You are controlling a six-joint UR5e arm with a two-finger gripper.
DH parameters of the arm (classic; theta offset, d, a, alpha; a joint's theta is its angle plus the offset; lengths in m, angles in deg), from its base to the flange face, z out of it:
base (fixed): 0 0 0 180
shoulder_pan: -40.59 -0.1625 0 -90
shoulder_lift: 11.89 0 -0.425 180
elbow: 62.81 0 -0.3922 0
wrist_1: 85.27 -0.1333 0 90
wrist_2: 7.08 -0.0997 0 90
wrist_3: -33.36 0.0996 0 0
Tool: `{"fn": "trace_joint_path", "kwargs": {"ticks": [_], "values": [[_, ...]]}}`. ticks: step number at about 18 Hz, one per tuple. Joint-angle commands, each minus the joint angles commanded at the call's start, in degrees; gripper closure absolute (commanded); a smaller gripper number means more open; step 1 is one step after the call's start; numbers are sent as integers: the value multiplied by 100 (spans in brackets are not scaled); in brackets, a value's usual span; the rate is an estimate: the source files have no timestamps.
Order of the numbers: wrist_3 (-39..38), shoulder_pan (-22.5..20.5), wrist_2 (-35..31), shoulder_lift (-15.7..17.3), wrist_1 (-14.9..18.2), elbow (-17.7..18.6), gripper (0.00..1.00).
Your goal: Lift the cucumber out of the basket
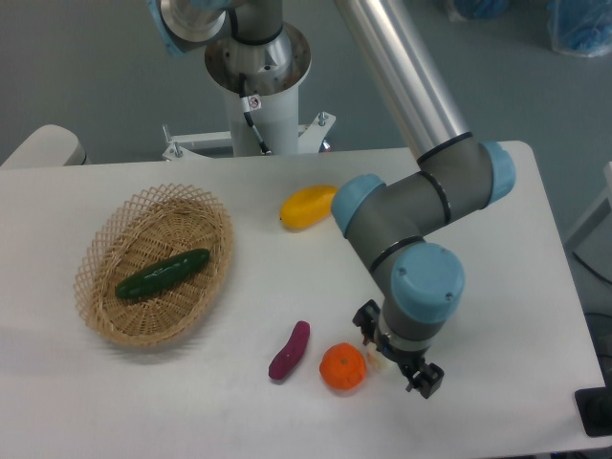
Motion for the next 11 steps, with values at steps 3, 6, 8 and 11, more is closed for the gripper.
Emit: {"fn": "trace_joint_path", "kwargs": {"ticks": [3, 6, 8, 11], "values": [[0, 97, 9, 325, 17, 351, 0], [-9, 281, 9, 807, 18, 1027, 0], [0, 334, 44, 1150, 0, 1423, 0], [-9, 536, 185, 1485, 9, 1802, 0]]}}
